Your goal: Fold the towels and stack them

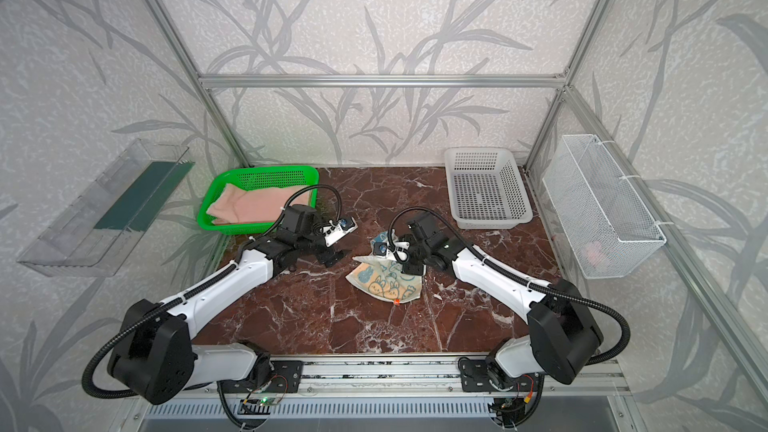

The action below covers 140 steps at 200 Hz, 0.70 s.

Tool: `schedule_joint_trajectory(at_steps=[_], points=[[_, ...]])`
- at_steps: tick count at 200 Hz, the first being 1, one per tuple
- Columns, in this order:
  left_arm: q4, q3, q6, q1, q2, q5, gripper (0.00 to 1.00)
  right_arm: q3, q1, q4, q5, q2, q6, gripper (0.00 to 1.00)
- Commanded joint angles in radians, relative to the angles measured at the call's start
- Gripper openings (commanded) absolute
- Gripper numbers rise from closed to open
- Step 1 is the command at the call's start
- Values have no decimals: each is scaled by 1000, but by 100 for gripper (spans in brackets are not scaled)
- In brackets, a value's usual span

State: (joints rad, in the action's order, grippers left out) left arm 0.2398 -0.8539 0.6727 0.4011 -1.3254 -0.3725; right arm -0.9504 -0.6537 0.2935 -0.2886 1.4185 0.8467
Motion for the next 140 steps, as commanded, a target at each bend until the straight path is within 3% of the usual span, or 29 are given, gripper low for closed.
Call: schedule_joint_trajectory(at_steps=[1, 71, 97, 129, 140], points=[[78, -26, 87, 2, -34, -153, 84, 10, 8, -27, -14, -34, 4, 0], [15, -17, 99, 25, -136, -181, 79, 14, 9, -37, -11, -29, -10, 0], [7, -32, 88, 39, -175, -165, 68, 21, 9, -48, -14, -32, -17, 0], [1, -37, 94, 68, -209, -122, 64, 21, 9, -54, -13, -30, -22, 0], [8, -43, 100, 76, -220, -99, 56, 22, 10, -58, -11, -30, -24, 0]])
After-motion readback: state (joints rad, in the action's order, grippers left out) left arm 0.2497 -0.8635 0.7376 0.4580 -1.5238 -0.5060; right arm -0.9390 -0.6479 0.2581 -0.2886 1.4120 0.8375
